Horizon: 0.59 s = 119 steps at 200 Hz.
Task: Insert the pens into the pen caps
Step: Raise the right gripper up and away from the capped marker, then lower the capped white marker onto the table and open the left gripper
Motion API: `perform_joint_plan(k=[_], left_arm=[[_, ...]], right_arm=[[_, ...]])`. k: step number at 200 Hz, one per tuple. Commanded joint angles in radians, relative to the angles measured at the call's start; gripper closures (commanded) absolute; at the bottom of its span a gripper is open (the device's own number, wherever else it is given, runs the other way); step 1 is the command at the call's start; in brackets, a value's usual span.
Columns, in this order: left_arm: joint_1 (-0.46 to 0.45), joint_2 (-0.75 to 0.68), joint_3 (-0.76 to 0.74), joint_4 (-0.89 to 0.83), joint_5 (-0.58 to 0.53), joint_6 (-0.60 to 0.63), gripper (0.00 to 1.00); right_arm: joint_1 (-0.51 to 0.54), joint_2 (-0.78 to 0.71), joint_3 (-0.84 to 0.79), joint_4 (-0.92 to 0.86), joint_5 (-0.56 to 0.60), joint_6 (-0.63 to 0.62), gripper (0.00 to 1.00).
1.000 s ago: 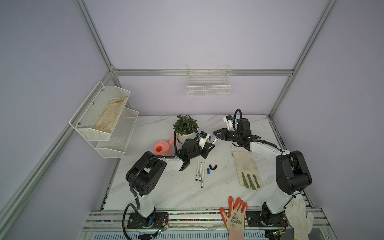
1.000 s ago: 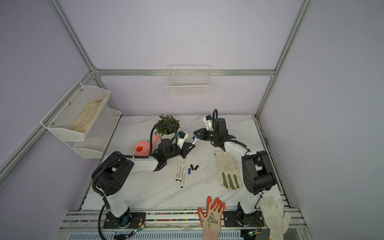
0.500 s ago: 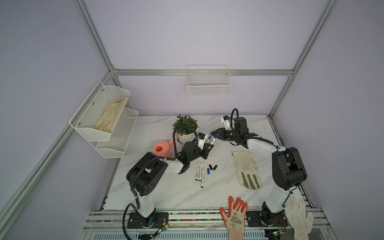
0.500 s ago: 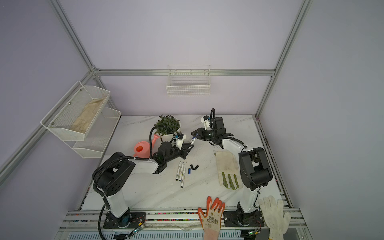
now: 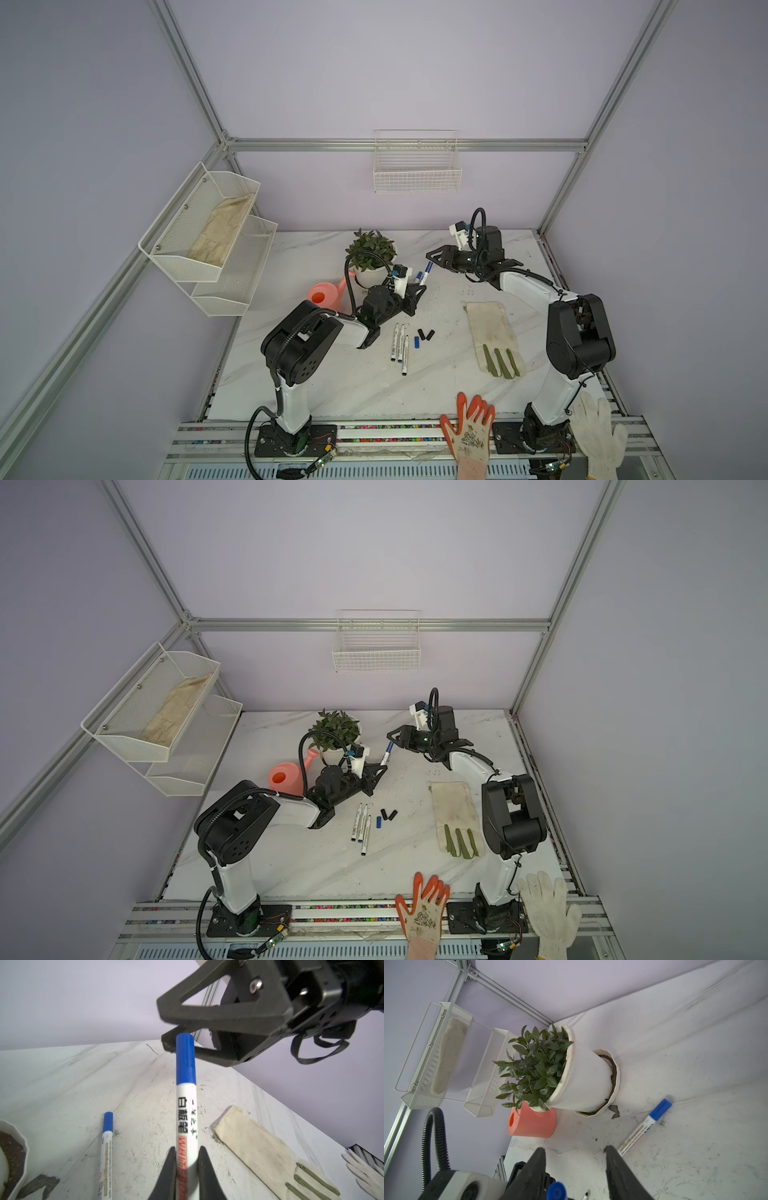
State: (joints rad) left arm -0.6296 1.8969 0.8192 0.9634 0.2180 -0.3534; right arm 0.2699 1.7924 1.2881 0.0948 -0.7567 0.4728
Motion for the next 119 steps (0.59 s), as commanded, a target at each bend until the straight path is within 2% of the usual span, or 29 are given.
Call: perform_joint_plan(k=[1, 37, 73, 119], left_arm=[[0.006, 0.023, -0.009, 0.042, -0.009, -0.012, 1.0], [0.005, 0.069, 0.03, -0.043, -0.003, -0.004, 1.0], [0.004, 0.109, 0.103, -0.246, -0.018, -0.003, 1.0], [0.004, 0.138, 0.157, -0.329, -0.066, 0.004, 1.0]], right_arm=[[-0.015, -0.073, 0.006, 0.019, 0.016, 0.012, 0.5], [-0.042, -0.115, -0.022, 0.011, 0.069, 0.037, 0.5], [-0.045, -0.146, -0.036, -0.03, 0.158, 0.04, 0.51], [-0.045, -0.174, -0.072, -0.038, 0.171, 0.018, 0.51]])
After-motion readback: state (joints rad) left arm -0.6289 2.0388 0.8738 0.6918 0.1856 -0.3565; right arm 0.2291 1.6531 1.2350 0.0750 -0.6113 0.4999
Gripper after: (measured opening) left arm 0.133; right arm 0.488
